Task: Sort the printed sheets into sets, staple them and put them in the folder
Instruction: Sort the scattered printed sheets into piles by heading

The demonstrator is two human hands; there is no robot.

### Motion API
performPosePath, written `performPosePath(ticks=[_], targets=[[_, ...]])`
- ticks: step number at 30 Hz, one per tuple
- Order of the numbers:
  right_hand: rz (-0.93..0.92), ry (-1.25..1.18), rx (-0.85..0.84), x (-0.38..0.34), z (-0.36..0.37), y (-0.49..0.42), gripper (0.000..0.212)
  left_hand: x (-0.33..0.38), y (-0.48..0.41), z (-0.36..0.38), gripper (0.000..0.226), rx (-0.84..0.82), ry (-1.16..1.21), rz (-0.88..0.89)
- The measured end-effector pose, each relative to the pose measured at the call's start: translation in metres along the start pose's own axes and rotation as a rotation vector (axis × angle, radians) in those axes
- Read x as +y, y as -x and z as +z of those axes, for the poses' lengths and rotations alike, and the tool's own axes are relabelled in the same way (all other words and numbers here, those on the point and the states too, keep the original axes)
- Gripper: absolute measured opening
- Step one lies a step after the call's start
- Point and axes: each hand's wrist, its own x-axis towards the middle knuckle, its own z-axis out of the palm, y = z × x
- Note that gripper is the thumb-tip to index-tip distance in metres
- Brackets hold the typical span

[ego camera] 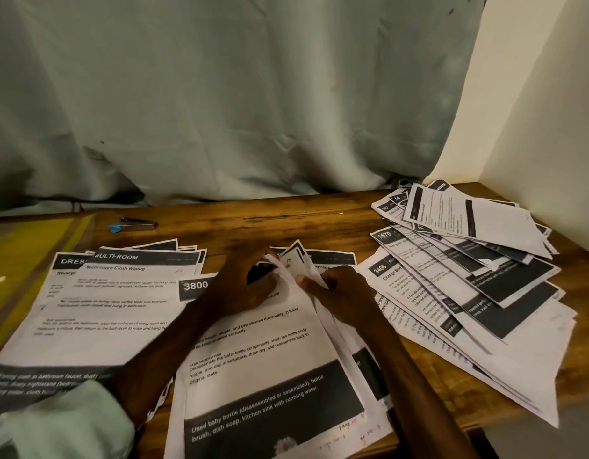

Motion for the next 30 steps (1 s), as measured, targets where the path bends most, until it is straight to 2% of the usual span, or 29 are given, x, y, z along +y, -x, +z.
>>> performPosePath(ticks=[5,7,8,12,14,16,19,23,26,30], targets=[[0.01,-0.139,-0.101,-0.008,0.011,0.014,0.056,-0.001,-0.005,0.002,0.053,-0.059,-0.116,-0.026],[0.026,-0.091,-0.026,-0.008,0.019,0.018,0.069,0.002,-0.004,-0.001,0.053,-0.052,-0.062,-0.088],[0.032,-0.085,0.03,-0.008,0.022,0.02,0.069,0.003,-0.004,-0.001,0.056,-0.053,-0.01,-0.122],[0.087,-0.119,0.145,-0.008,0.017,0.02,0.058,0.002,-0.01,-0.012,0.086,-0.04,0.084,-0.248],[0.114,-0.129,0.224,-0.005,0.005,0.02,0.052,-0.003,-0.013,-0.019,0.087,-0.026,0.056,-0.309],[0.12,-0.147,0.305,0.0,-0.006,0.022,0.045,-0.013,-0.015,-0.025,0.086,-0.028,-0.081,-0.378],[0.118,-0.078,0.33,0.008,-0.006,0.024,0.041,-0.025,-0.018,-0.024,0.096,-0.196,-0.335,-0.415],[0.11,0.155,0.314,0.01,-0.001,0.035,0.055,-0.026,-0.033,-0.019,0.117,-0.384,-0.497,-0.375],[0.116,0.259,0.332,0.014,-0.007,0.058,0.071,-0.029,-0.053,-0.025,0.109,-0.506,-0.517,-0.417],[0.174,0.273,0.253,0.017,0.002,0.088,0.089,-0.015,-0.077,-0.029,0.095,-0.621,-0.569,-0.442]])
